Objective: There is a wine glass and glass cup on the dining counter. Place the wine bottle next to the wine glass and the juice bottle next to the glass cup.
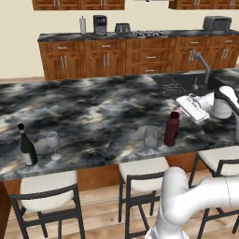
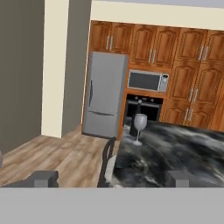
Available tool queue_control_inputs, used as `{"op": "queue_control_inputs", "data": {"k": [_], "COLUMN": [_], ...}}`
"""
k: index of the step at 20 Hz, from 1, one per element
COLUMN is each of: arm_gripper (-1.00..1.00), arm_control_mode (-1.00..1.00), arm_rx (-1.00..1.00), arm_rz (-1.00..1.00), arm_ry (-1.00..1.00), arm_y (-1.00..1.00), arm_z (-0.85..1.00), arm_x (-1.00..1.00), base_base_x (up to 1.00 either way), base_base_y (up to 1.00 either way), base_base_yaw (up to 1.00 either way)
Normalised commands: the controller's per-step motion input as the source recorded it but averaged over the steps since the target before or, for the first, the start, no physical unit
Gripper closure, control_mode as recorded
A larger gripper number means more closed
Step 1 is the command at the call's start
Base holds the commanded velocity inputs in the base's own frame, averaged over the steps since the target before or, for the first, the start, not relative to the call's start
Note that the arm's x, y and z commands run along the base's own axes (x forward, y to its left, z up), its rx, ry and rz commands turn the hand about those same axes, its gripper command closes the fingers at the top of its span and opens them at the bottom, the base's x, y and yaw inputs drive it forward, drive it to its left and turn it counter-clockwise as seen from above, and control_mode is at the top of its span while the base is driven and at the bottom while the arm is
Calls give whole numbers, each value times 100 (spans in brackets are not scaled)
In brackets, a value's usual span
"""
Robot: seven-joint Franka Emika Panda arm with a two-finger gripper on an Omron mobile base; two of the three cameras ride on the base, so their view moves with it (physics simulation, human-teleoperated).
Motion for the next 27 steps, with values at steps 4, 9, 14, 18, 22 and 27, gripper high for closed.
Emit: {"op": "queue_control_inputs", "data": {"k": [4, 9, 14, 18, 22, 27], "arm_gripper": [-100, -100, -100, -100, -100, -100], "arm_control_mode": [-100, -100, -100, -100, -100, -100], "arm_rx": [-2, -9, -18, -23, -19, -23], "arm_rz": [0, 0, 0, 0, 0, 0], "arm_ry": [-5, -13, -17, -16, -12, -10], "arm_y": [15, 50, 81, 82, 44, 22], "arm_z": [69, 52, 33, 31, 32, 4], "arm_x": [-47, -95, -100, -100, -100, -100], "base_base_x": [0, 0, 0, 0, 0, 0], "base_base_y": [0, 0, 0, 0, 0, 0], "base_base_yaw": [0, 0, 0, 0, 0, 0]}}
